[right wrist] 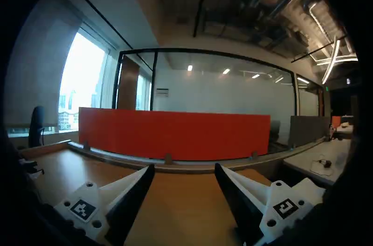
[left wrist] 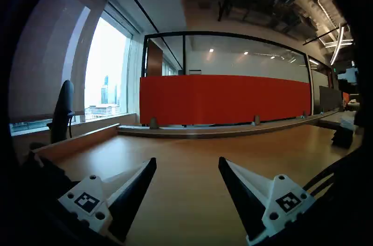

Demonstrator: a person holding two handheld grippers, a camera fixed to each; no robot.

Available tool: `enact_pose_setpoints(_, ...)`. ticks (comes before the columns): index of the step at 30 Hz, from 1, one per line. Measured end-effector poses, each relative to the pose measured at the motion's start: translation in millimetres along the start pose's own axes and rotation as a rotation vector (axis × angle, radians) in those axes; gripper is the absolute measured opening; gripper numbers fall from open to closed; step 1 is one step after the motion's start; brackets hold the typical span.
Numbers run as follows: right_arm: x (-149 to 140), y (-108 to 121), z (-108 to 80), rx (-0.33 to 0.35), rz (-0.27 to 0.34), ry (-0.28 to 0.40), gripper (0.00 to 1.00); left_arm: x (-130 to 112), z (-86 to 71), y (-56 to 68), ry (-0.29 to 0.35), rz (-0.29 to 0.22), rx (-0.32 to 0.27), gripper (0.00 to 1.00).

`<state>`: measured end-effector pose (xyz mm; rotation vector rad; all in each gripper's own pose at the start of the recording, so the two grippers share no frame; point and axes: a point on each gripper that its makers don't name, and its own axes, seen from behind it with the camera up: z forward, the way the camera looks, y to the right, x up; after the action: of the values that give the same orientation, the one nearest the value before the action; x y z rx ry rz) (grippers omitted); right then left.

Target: Fold towel

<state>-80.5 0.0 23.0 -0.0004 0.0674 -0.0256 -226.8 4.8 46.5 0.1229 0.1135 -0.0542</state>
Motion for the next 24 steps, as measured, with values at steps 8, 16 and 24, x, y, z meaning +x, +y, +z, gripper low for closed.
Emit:
enact_pose_setpoints(8,-45,7,0.8,-0.001,0.067,0.002,0.99,-1,0.2,-0.1,0.0,0.0,0.0,0.99)
enact_pose_setpoints(16,-88,25,1.7,-0.031,0.117,-0.02,0.99,-1,0.4,-1.0,0.0,0.0,0.0,0.99)
enact_pose_setpoints(24,-109,30,1.4,-0.038,0.146,-0.021,0.99,-1,0.7,-1.2,0.0,0.0,0.0,0.99)
